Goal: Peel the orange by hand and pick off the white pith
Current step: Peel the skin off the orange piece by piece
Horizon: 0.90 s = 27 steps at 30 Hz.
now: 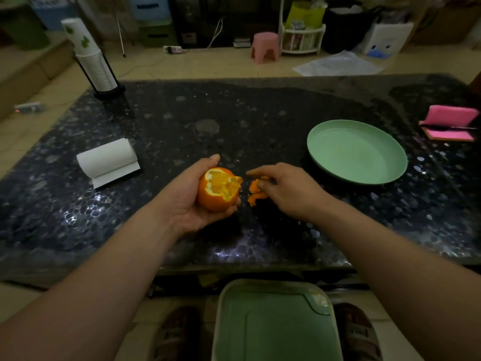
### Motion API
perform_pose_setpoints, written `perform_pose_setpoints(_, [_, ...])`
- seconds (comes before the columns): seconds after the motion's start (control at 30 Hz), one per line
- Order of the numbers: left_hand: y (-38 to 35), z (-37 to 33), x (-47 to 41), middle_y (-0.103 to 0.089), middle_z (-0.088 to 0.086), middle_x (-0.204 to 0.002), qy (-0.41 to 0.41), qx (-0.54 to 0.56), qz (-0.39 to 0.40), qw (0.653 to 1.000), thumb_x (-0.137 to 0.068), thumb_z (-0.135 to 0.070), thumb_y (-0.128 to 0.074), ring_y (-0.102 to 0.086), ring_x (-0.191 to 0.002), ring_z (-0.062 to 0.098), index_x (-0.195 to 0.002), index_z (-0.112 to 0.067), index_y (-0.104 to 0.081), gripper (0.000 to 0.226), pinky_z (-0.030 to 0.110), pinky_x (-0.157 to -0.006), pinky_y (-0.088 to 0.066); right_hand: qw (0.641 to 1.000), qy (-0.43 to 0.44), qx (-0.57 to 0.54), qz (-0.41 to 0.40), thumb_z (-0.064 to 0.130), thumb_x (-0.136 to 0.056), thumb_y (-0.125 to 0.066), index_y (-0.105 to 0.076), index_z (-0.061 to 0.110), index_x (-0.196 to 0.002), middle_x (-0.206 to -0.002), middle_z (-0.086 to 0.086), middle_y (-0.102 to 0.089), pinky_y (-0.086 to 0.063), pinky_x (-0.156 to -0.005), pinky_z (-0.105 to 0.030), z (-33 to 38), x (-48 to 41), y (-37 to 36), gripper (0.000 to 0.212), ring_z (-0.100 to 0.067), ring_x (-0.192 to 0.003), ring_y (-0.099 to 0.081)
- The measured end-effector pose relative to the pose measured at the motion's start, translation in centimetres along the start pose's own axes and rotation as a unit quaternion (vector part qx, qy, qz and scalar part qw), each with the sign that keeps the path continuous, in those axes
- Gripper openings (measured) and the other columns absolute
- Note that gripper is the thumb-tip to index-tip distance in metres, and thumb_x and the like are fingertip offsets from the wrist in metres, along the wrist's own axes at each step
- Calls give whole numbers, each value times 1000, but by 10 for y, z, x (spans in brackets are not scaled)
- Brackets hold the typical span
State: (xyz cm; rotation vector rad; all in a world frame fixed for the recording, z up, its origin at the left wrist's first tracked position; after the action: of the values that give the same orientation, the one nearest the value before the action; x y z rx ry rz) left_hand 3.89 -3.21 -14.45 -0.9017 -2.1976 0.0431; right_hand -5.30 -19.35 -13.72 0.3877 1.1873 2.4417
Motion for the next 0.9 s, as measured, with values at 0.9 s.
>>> perform_pose_setpoints(0.9, [-43, -8, 3, -67, 17, -94, -157, -113, -2, 981, -102, -36, -59, -68, -68, 21, -117, -11, -67, 30, 33, -48, -57, 998, 23, -52, 15, 29, -96, -64, -72, 24, -92, -77, 2, -72, -53, -61, -34, 30, 37, 27, 10, -12, -67, -67])
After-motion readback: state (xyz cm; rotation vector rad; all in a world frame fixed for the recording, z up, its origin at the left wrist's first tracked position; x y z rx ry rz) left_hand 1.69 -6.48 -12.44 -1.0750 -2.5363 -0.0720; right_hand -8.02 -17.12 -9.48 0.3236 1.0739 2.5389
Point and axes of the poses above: each hand's wrist, its own x-axis away from the middle knuckle, its own y-axis out of the back of the hand, z = x × y, the point moved 8 cm from there along -x, towards the middle knuckle
